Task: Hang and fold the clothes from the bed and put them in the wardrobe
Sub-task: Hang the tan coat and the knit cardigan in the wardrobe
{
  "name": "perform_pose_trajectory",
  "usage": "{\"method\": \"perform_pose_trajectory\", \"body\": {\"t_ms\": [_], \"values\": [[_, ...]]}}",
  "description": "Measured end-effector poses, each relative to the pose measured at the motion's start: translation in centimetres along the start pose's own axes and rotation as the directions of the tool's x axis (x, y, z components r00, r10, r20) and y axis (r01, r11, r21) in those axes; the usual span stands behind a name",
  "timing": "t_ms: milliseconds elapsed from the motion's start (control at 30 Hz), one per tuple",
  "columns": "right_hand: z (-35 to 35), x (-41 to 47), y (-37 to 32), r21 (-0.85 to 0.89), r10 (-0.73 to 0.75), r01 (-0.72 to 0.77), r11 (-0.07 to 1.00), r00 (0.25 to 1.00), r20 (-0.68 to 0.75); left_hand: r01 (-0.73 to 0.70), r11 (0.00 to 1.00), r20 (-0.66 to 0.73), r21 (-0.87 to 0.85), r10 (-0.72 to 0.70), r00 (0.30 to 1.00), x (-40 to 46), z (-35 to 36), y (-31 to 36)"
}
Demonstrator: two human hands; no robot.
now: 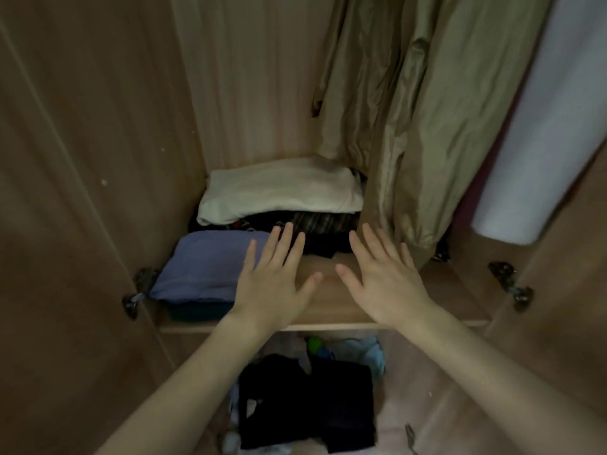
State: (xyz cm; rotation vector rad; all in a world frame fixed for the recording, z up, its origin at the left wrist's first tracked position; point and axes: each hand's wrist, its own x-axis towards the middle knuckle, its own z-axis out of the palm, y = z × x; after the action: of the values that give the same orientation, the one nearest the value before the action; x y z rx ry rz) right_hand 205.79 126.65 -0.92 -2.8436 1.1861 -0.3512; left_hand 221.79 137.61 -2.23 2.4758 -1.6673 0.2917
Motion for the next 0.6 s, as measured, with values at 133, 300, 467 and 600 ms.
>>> {"method": "perform_pose_trajectory", "body": {"t_ms": [133, 300, 467, 600], "values": [[-0.8, -3.6, 0.0, 0.008, 0.038, -0.038, 0.999, 0.999, -0.006, -0.006, 1.0, -0.03, 0.004, 0.007, 1.0, -3.1, -0.5, 1.0], [-1.4, -8.1, -1.0, -0.011, 0.121, -0.121, 0.993, 0.993, -0.009, -0.109, 0.993, -0.028, -0.049, 0.107, 0.994, -5.6, -1.0, 2.2], [-1.8, -13.5, -2.0, -0.011, 0.251, -0.251, 0.968, 0.968, -0.008, -0.23, 0.965, -0.053, -0.126, 0.225, 0.973, -8.5, -0.8, 3.9], [-1.0, -18.8, -2.2, -0.004, 0.367, -0.367, 0.93, 0.93, -0.018, -0.374, 0.913, -0.024, -0.161, 0.375, 0.927, -10.9, -0.2, 5.9]]}}
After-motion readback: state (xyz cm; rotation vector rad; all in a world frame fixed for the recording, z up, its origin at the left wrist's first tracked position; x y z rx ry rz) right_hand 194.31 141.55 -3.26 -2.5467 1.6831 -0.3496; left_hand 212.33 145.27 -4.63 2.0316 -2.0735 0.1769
